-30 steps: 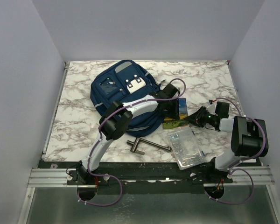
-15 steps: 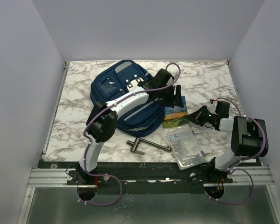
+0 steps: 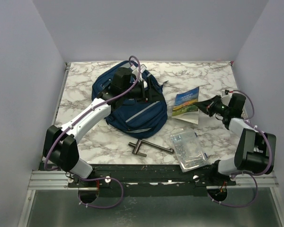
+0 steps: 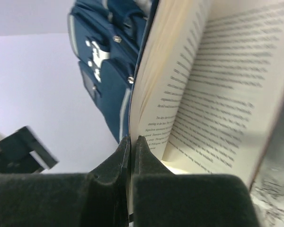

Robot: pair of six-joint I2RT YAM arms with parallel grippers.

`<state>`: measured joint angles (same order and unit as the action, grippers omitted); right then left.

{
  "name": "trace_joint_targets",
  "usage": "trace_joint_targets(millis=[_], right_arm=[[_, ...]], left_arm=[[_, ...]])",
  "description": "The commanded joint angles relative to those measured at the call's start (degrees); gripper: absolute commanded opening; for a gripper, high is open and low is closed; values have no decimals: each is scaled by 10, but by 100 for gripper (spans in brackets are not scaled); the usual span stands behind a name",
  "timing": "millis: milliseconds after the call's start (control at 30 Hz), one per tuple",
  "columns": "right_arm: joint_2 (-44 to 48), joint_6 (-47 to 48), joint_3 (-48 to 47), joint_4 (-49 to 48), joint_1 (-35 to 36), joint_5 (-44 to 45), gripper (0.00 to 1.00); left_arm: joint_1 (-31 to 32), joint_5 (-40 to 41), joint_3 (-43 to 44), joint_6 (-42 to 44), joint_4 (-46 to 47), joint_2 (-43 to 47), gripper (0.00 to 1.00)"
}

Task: Pack the student bag
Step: Pick up the book from the center of the board.

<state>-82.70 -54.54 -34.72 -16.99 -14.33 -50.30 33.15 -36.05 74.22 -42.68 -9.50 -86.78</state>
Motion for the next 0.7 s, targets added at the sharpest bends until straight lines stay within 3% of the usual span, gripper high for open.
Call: trace_joint_targets(millis=[0,233,367,667], right_arm=[[50,-80,-35,-46,-4,-52,0],[87,-200,-50,-153,-4,-101,0],[105,-215,-64,-159,-3,-127,0],[142,-283,-40,-235,16,-141,0]], left_arm=[[-26,-47,-47,-63,64,32,73],[-56,-78,-142,-239,234,7,75],[-54,-107,-146,-334,327,-44,76],[-24,-95,-159,-613,676,-180,72]])
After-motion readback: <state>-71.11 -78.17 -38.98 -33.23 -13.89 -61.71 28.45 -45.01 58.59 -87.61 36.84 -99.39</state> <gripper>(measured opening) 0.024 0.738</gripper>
